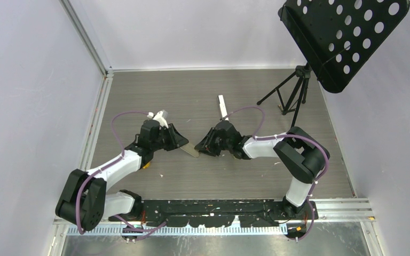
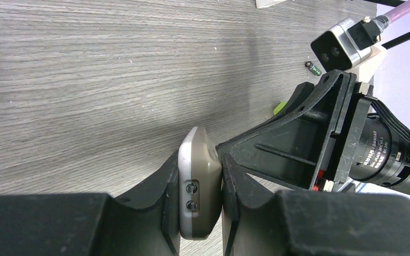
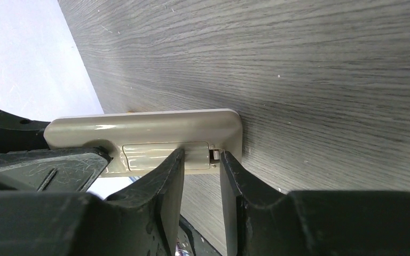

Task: Load the batteries into the remote control
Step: Remove the battery cover from the remote control.

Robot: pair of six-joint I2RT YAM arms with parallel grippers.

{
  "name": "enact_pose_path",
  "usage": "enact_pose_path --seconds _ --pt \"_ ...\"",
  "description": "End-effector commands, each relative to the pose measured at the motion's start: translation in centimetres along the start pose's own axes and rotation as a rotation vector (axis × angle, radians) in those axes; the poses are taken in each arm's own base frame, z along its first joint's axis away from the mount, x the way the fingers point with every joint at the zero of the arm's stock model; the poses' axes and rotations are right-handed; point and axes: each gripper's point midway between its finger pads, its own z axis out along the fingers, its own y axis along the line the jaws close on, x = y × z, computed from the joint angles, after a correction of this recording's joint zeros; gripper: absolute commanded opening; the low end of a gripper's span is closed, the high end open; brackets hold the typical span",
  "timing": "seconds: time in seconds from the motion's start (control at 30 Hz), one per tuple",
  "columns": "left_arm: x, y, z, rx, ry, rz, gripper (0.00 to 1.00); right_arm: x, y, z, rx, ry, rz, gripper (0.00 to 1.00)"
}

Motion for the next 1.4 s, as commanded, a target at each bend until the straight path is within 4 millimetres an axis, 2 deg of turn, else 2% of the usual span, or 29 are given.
enact_pose_path --seconds 0.0,0.13,0.53,0.7,0.83,0.97,1.13,1.2,1.37 --pt "3.7 2.7 -0.3 -0.092 0.13 0.001 0.0 -0.7 -0.2 0.8 0.029 -0.036 -0.012 0.37" --pt "3.8 2.7 -0.3 -0.093 0.134 -0.001 0.0 -0.7 0.2 1.2 0.008 -0.034 -0.014 0.37" --pt "4.1 2.6 -0.2 -0.077 0.151 -0.004 0.0 -0.9 0.4 1.7 -0.004 -0.041 -0.019 0.27" --pt "4.2 2.6 -0.2 -0.077 0.153 -0.005 0.0 -0.8 0.0 1.9 0.009 -0.038 -0.013 0.28" --pt "4.3 2.6 -0.1 -0.076 0.156 -0.007 0.0 -0.7 -0.3 2.1 0.011 -0.036 -0.009 0.35" --pt "4.5 2.6 -0.1 -0.073 0.169 -0.015 0.0 -0.7 0.0 2.2 -0.014 -0.038 0.0 0.37" --pt "4.8 2.7 -0.1 -0.077 0.179 -0.02 0.0 -0.9 0.7 2.1 -0.051 -0.049 -0.007 0.28" --pt "4.8 2.8 -0.2 -0.084 0.179 -0.022 0.0 -1.0 1.0 2.0 -0.069 -0.059 -0.01 0.31" --pt "4.7 2.9 -0.3 -0.1 0.171 -0.041 0.0 -1.2 0.7 1.8 -0.081 -0.082 -0.007 0.44"
